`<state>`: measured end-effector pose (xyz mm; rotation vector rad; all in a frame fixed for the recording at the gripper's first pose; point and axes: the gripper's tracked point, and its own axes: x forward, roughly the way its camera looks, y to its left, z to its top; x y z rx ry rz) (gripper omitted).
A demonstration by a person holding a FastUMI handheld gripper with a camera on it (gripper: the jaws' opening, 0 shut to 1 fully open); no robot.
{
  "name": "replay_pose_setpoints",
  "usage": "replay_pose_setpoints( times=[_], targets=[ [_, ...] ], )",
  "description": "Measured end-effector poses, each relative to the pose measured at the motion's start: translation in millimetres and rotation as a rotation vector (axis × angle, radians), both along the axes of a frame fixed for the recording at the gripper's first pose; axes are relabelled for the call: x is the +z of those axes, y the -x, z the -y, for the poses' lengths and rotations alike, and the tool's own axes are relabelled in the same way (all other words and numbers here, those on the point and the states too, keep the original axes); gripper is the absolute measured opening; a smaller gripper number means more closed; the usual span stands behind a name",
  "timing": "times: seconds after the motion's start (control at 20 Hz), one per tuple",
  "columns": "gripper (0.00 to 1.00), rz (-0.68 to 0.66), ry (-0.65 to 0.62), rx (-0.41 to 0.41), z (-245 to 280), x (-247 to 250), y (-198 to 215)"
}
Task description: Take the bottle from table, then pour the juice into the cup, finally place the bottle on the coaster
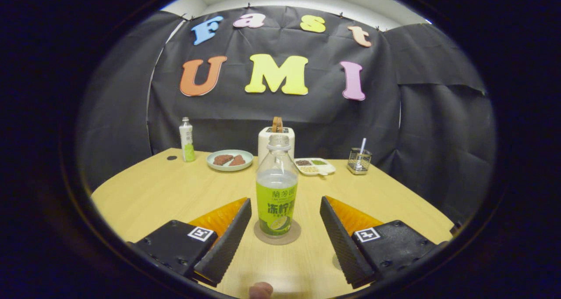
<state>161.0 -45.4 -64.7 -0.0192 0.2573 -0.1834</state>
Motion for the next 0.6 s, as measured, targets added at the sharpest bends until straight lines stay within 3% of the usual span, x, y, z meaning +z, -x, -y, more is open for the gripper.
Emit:
replay_pose_setpoints(
  times=[0.4, 0.6],
  targets=[
    [1.00, 0.114, 0.010, -0.037, 0, 37, 108],
    [1.00, 0.148, 0.038, -0.018, -19, 45, 136]
  ],
)
